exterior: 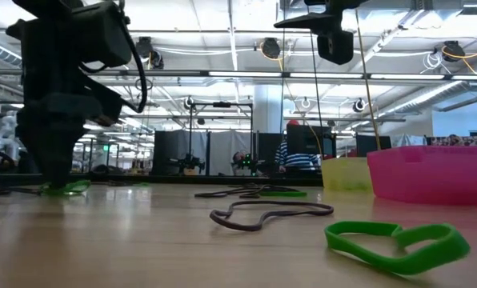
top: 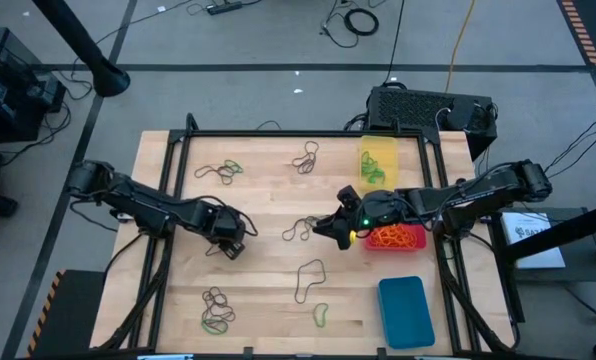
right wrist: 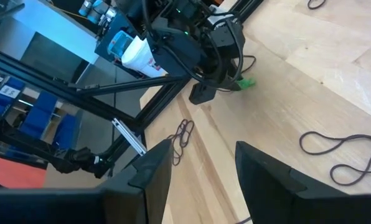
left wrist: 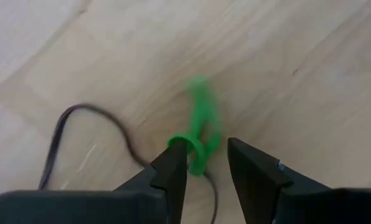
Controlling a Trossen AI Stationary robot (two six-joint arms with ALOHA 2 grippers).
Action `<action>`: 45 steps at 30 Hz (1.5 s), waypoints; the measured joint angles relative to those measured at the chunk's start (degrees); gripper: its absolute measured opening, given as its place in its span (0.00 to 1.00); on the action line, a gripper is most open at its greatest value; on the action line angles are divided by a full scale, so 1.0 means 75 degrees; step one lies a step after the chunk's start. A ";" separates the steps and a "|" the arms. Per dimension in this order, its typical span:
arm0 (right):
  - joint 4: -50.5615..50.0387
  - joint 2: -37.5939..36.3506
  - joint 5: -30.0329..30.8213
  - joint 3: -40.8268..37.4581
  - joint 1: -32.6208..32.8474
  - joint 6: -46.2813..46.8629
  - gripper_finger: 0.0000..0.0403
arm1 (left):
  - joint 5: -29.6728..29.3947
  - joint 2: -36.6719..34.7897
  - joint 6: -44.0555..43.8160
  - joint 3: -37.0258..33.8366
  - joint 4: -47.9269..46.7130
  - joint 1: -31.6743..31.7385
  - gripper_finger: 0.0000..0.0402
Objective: Sort rubber bands into baskets
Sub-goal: Put the green rubber band into the yellow bin
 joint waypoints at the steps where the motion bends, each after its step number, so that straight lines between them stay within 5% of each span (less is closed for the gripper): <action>1: 0.0001 0.0000 -0.0001 0.0000 0.0009 -0.0010 0.42 | 0.0000 0.0041 -0.0003 0.0000 0.0008 0.0000 0.31; 8: -0.0006 0.0000 -0.0013 0.0000 0.0223 -0.0047 0.42 | 0.0003 0.0510 0.0230 0.0040 0.0038 0.0003 0.28; 15: -0.0084 0.0000 0.0031 0.0000 0.0569 -0.0090 0.42 | -0.0179 0.0646 0.0770 0.0376 0.0123 0.0000 0.03; 29: -0.2266 -0.0344 0.0586 0.0009 0.0860 0.0146 0.42 | -0.0566 0.0614 0.2180 0.2806 0.2006 0.0615 0.01; 36: -0.3386 -0.0731 0.1219 0.0006 0.0756 0.0143 0.42 | 0.0196 0.1169 0.2623 0.3771 0.2617 0.1647 0.00; 45: -0.4596 -0.2086 0.1254 0.0006 -0.0033 -0.0589 0.42 | 0.2013 0.3933 0.3437 0.6357 0.3167 0.2731 0.00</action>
